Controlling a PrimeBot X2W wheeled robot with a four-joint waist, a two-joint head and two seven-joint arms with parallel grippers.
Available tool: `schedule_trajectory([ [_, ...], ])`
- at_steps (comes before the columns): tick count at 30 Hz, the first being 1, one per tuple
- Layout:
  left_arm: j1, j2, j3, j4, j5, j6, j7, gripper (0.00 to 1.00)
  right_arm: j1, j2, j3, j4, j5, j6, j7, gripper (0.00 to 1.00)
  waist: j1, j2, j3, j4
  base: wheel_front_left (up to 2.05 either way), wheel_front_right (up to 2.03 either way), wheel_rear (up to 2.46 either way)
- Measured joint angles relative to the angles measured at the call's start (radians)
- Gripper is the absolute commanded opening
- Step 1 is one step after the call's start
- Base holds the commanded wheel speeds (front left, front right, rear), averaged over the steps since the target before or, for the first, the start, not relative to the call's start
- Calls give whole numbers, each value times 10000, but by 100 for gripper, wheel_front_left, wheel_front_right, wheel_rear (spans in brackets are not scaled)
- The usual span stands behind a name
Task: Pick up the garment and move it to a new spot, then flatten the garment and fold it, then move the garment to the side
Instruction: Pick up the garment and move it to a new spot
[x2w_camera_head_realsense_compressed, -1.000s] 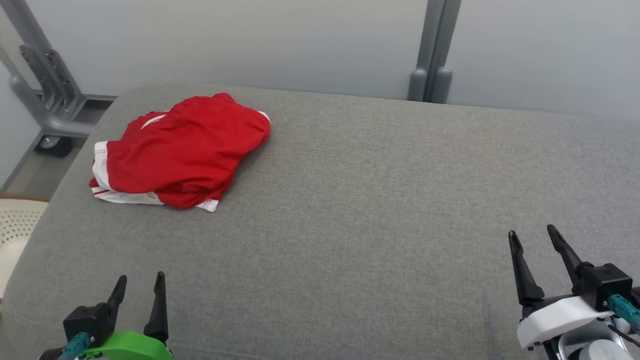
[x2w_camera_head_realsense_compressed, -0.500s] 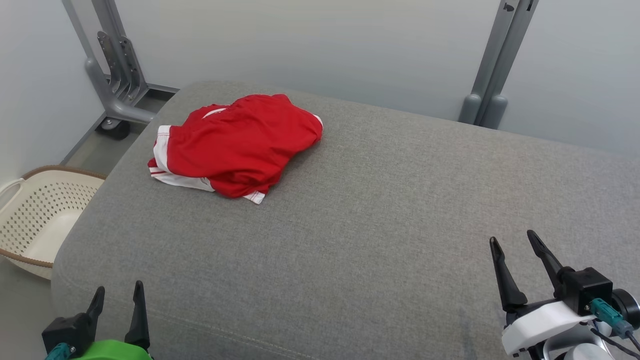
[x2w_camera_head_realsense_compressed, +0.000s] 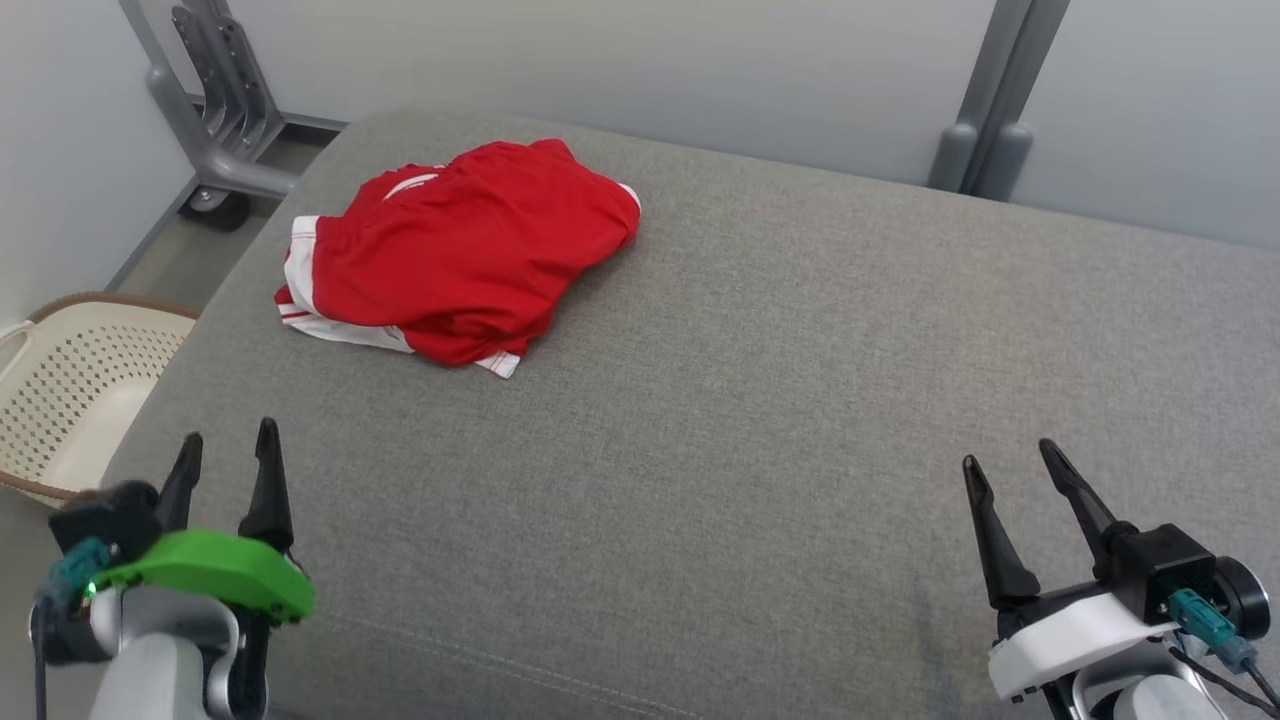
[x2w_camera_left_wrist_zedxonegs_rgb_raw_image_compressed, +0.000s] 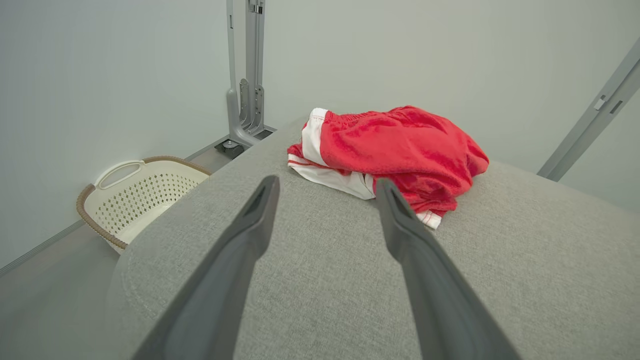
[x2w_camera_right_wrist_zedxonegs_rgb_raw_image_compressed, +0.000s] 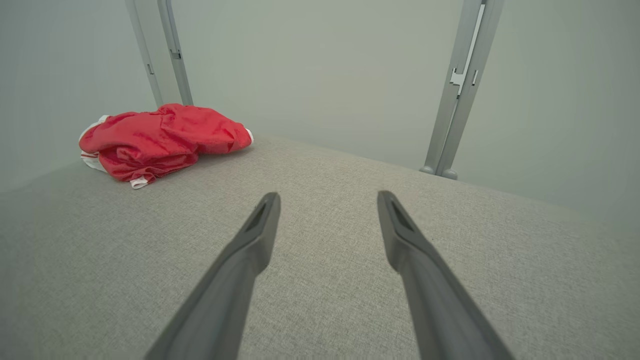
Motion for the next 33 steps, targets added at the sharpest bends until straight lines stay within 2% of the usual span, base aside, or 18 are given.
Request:
schedule_trajectory([
  [8, -2206, 38, 115, 673, -353, 35, 1661, 100, -520, -12, 493, -192, -391, 253, 0, 100, 0, 0, 954, -238, 0, 0, 0],
  [14, -3459, 493, 201, 1080, -378, 151, 2673, 100, -976, 8, 784, -353, -537, 345, 0, 100, 0, 0, 1703, -558, 0, 0, 0],
  [27, -5004, 1315, 575, 1666, -740, 161, 3455, 100, -2352, 27, 894, -863, -790, 460, -2, 100, 0, 0, 3352, -1525, 0, 0, 0],
  [33, -5346, 1523, 558, 2142, -677, 88, 3453, 100, -2813, -25, 817, -871, -802, 460, -2, 100, 1, 0, 4085, -1966, 0, 0, 0],
])
